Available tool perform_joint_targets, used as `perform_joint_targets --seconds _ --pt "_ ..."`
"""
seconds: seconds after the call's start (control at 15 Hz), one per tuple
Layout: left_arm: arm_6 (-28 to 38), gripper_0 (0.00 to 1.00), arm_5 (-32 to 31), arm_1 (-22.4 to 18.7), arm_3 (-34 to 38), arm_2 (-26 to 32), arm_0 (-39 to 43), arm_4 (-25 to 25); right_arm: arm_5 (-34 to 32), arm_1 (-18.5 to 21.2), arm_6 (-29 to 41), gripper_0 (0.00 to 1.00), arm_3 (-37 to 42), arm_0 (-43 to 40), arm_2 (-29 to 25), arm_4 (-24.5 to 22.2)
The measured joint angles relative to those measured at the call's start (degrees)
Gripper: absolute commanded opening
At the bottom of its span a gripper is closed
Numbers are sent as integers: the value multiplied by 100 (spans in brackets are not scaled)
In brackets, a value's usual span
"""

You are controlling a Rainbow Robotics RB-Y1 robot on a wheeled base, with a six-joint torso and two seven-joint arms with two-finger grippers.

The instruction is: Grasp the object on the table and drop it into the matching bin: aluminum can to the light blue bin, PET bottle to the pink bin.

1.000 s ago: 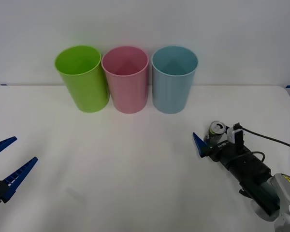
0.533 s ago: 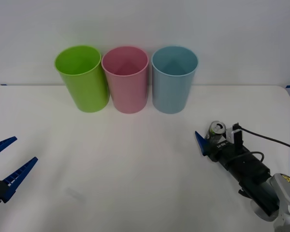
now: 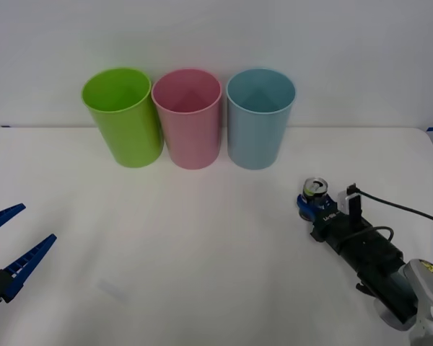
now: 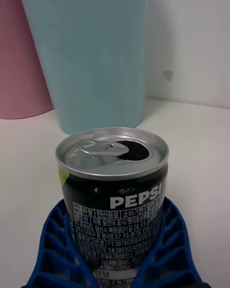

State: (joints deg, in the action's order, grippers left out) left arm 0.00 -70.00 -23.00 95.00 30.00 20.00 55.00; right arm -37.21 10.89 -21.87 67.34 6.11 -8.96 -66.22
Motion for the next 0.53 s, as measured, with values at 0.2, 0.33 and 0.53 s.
perform_joint_targets --seconds 0.2,0.33,0.53 --pt "0 100 0 0 0 0 0 0 -4 2 60 0 442 -282 26 2" --pt "0 100 0 0 0 0 0 0 16 2 132 0 824 -528 91 16" --pt "0 100 0 0 0 0 0 0 56 68 336 0 1522 -959 249 130"
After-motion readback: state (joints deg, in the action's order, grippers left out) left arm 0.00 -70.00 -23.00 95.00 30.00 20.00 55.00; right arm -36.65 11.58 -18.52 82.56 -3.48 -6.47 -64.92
